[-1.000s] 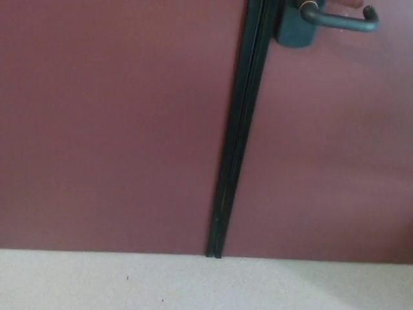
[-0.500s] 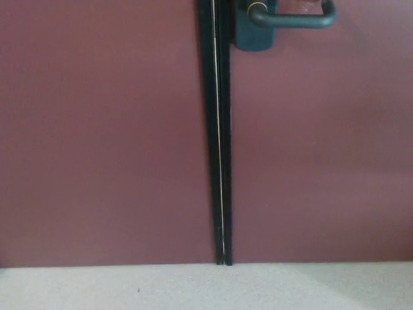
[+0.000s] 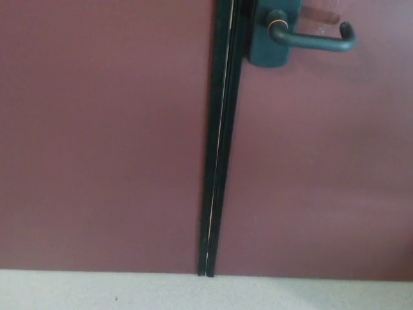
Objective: The robot walks towards the door handle and put its right hand on it and twist the handle
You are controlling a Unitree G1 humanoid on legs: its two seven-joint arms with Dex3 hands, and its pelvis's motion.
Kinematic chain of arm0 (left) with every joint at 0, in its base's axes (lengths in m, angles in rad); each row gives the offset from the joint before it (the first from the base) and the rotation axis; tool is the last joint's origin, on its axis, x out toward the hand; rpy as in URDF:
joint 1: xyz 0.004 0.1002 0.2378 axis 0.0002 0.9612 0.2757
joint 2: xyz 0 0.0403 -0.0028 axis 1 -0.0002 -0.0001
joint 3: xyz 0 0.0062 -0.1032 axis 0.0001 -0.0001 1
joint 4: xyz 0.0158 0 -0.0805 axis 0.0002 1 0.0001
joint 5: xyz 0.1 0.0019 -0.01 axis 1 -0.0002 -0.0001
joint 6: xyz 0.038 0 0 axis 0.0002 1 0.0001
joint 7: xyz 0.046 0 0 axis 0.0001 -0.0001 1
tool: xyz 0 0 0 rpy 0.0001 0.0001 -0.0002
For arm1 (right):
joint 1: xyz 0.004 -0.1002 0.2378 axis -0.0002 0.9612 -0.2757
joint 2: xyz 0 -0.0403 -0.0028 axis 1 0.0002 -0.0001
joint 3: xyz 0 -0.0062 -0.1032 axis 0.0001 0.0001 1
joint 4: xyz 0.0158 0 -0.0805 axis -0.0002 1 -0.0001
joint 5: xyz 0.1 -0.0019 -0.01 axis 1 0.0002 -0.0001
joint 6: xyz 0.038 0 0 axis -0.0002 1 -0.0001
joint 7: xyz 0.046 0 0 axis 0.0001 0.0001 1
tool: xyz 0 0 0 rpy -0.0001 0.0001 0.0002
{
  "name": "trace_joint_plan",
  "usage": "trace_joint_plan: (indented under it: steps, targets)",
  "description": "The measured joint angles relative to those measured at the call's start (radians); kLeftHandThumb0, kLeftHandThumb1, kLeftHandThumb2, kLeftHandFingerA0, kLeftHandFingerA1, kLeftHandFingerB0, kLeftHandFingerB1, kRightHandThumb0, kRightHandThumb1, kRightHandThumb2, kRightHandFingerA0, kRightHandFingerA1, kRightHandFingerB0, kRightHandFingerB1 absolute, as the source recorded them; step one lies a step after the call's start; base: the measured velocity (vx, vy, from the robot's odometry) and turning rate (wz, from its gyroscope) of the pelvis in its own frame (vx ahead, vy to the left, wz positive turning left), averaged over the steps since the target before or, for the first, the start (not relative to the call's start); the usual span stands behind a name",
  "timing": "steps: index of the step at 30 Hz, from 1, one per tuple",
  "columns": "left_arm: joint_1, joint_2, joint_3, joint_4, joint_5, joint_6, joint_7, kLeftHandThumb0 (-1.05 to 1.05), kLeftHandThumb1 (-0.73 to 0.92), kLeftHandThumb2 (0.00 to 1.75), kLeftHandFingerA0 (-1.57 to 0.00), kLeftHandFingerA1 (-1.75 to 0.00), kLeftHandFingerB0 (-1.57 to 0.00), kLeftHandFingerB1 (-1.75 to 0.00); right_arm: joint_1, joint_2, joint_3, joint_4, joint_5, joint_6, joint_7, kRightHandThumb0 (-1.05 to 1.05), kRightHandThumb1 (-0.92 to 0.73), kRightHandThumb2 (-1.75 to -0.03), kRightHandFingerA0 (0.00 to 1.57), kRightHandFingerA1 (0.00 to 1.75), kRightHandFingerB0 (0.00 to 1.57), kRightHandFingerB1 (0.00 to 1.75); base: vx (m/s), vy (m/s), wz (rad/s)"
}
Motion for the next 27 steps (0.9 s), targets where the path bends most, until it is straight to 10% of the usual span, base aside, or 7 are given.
trace_joint_plan:
  steps: [27]
  targets:
    - [-0.009, 0.034, -0.012, -0.003, 0.001, 0.000, -0.004, -0.16, 0.40, 0.76, -0.47, -0.89, -0.48, -0.74, -0.039, 0.032, 0.041, 0.006, -0.036, 0.013, -0.010, -0.31, -0.54, -0.56, 0.70, 0.50, 0.47, 0.39, 0.16, 0.010, 0.02]
